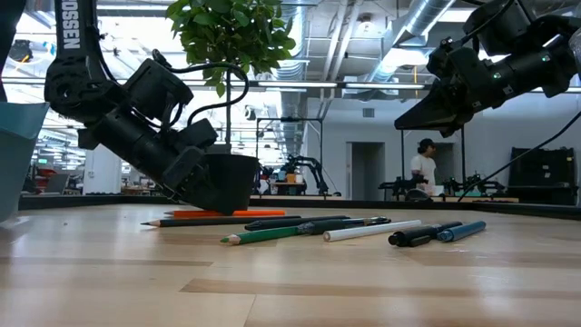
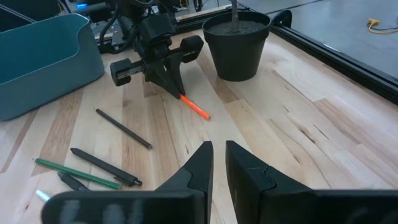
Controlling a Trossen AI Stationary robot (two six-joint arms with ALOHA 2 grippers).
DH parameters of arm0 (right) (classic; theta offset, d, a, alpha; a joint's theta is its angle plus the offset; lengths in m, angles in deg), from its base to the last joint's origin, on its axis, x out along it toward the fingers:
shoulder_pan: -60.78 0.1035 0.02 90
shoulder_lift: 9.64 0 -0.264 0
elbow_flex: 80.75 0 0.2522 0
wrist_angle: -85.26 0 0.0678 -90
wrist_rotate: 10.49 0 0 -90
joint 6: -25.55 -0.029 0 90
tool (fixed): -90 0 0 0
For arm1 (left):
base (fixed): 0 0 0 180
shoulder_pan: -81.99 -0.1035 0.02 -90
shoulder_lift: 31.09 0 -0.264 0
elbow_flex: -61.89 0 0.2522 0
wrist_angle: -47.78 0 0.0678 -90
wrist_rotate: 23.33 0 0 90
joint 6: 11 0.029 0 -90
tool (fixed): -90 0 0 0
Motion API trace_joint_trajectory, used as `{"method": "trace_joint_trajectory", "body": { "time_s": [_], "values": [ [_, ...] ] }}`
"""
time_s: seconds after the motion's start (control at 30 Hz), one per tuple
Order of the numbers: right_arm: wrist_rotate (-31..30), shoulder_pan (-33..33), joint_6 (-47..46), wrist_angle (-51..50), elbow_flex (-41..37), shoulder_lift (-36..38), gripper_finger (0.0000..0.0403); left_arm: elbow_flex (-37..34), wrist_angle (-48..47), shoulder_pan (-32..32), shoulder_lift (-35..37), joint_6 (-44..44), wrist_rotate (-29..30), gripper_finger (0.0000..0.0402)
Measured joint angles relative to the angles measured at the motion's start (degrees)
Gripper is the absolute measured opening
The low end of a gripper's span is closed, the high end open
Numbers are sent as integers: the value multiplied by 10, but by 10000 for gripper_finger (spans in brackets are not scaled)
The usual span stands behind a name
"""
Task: Sort pens & pencils
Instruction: Put the orange pencil into the blue bin
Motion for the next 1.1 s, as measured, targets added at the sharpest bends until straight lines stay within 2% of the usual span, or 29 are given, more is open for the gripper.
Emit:
{"method": "trace_joint_trajectory", "body": {
  "time_s": [0.73,1.1],
  "values": [
    [0,0,0,0,0,0,66,2,38,1,2,5,-47,6],
    [0,0,0,9,0,0,66,37,33,0,3,24,-75,5]
  ]
}}
